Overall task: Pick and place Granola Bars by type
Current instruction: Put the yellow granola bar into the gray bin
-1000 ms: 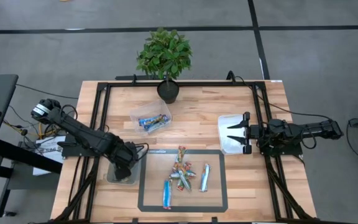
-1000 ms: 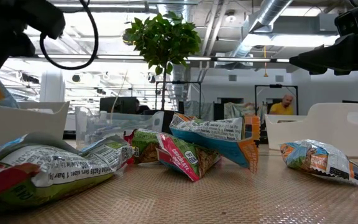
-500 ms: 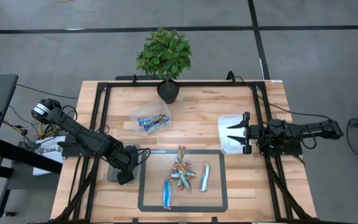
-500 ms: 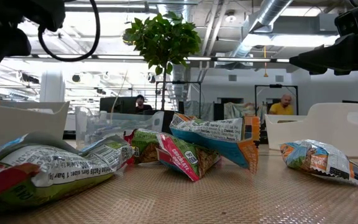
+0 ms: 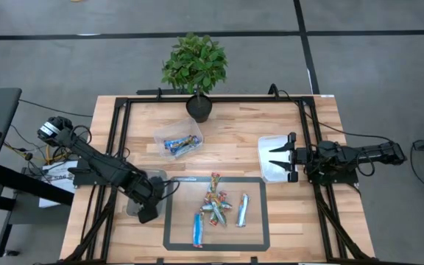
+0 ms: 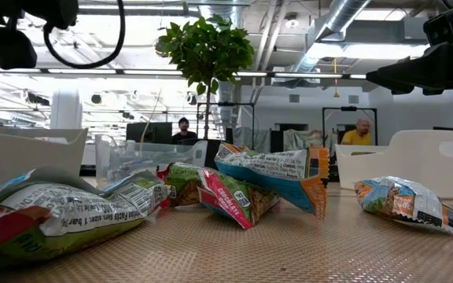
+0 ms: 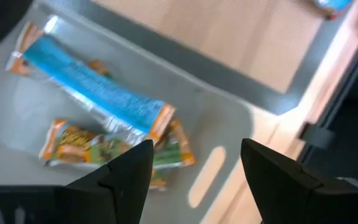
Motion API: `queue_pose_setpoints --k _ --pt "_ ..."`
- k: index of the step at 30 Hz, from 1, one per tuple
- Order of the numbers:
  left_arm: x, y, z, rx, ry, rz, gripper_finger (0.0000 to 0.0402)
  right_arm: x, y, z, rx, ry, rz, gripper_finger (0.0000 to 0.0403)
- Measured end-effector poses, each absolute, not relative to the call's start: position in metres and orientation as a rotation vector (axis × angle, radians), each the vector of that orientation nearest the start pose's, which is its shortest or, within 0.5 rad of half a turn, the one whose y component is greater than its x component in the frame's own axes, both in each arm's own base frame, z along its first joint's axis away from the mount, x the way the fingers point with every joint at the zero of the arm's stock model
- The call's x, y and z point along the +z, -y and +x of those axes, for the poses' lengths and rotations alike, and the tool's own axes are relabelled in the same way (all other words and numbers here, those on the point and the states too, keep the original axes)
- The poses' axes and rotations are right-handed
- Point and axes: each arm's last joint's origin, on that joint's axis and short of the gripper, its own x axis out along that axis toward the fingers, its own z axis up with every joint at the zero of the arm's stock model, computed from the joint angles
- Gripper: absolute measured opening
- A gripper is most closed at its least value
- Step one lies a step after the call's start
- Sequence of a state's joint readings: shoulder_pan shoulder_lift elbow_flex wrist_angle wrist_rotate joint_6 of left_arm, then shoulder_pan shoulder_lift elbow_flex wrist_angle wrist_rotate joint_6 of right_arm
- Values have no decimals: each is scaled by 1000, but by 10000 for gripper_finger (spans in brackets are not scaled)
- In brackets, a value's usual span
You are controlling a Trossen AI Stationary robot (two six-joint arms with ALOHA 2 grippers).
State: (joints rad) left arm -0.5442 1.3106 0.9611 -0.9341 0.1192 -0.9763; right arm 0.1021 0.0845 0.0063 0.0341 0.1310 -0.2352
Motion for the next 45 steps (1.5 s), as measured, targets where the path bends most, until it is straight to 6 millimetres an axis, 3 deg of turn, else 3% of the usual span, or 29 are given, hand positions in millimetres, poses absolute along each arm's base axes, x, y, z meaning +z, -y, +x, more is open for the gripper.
queue_pose_setpoints --k 12,18,28,45 --pt "218 135 207 -27 -1513 -470 238 162 -7 102 -23 -48 -240 171" --pt "213 138 219 -129 -1434 -378 238 162 -7 102 -23 -47 -240 171" --pt "213 135 221 -189 -1362 -152 238 162 -7 102 -23 -47 -240 171" --pt "224 131 232 -173 -1157 250 238 162 -7 102 -23 -47 -240 171"
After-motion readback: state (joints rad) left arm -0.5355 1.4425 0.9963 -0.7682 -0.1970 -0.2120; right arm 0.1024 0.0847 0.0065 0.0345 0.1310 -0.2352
